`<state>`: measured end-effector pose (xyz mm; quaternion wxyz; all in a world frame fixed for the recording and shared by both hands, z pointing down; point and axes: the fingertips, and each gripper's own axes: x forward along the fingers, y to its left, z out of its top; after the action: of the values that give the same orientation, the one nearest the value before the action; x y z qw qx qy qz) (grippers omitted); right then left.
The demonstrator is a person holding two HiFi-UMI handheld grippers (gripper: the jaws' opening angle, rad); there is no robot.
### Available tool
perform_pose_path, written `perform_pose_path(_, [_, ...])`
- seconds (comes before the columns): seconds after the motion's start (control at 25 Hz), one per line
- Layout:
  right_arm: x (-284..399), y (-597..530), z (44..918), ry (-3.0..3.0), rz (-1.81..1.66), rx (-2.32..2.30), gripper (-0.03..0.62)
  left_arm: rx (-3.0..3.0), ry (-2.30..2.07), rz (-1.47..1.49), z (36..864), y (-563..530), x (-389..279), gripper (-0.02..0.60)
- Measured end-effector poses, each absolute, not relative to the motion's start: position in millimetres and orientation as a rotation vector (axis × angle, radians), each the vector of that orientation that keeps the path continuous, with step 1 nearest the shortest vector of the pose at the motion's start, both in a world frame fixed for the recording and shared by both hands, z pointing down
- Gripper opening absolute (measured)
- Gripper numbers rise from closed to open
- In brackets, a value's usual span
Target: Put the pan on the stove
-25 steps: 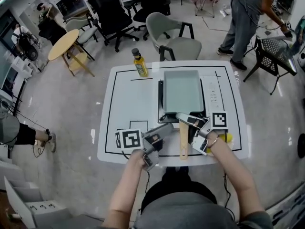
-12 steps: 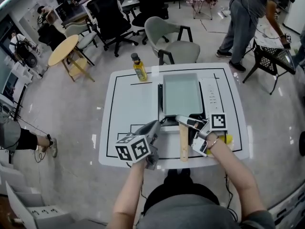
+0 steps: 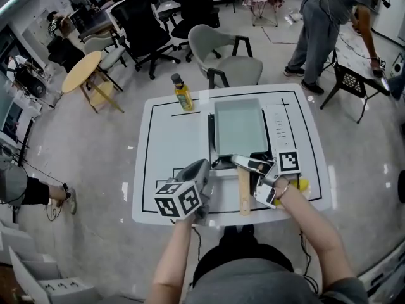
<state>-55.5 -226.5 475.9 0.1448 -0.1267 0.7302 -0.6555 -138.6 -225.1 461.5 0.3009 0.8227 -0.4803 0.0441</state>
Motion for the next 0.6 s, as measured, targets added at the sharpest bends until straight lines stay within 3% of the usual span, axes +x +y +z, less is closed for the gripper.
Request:
perform_pose_path(0.28, [-36.1, -208.3, 477.9, 2.107, -1.850, -0.392, 0.284, 2.195, -1.272, 0.113, 454.5, -225.4, -138.2, 0.006])
perform_pose_path(0.6, [33.7, -206.3, 469.4, 2.233, -1.617, -0.756, 0.202, 2.240, -1.289, 0.143, 453.3, -230.5, -130.4, 0.006])
